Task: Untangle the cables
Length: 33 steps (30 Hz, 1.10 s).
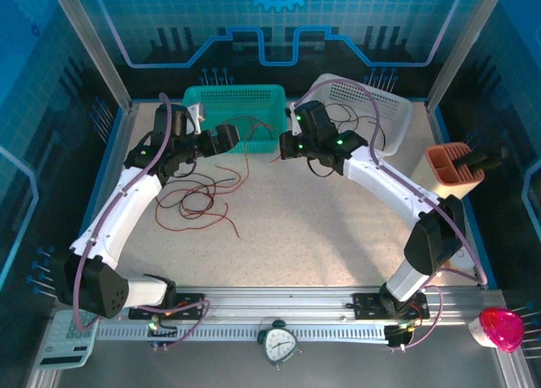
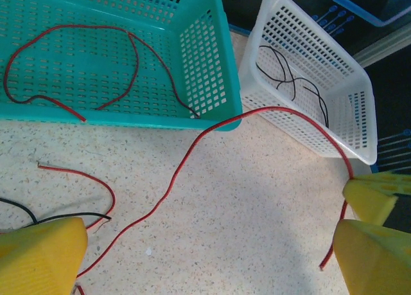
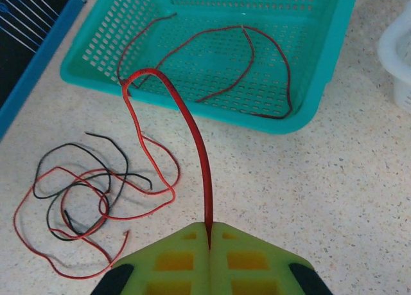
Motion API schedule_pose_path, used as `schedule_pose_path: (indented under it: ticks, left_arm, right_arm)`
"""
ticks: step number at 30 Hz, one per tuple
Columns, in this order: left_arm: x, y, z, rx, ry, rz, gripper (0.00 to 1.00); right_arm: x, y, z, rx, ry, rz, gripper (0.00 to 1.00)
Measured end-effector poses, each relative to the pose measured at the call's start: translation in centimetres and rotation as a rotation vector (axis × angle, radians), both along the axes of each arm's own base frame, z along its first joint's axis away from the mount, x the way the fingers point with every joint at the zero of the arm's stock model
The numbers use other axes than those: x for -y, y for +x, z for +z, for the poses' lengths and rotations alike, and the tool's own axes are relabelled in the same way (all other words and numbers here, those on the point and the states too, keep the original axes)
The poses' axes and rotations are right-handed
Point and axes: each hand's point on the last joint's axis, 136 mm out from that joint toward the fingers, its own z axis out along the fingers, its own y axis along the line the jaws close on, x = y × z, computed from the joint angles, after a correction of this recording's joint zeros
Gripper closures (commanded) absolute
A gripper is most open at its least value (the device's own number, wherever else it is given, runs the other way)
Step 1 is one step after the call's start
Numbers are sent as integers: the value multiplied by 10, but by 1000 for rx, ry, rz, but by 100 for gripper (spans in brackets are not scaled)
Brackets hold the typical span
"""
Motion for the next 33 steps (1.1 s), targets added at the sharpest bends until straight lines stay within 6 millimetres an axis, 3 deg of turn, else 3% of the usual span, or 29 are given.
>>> schedule_pose_path:
  ticks: [8, 17, 24, 33]
  left_arm:
    - [10, 6, 6, 66, 18, -86, 12]
    - [25, 24, -9, 63, 13, -156, 22]
    - [43, 35, 5, 107, -3, -211, 23]
    - [66, 40, 23, 168, -44, -267, 47]
  right_arm:
    - [-6, -14, 53, 88, 104, 59, 100]
    - [-4, -32, 105, 171, 193, 106, 100]
    - [-2, -41, 130, 214, 236, 124, 100]
    - [0, -51, 144, 228, 268, 139, 100]
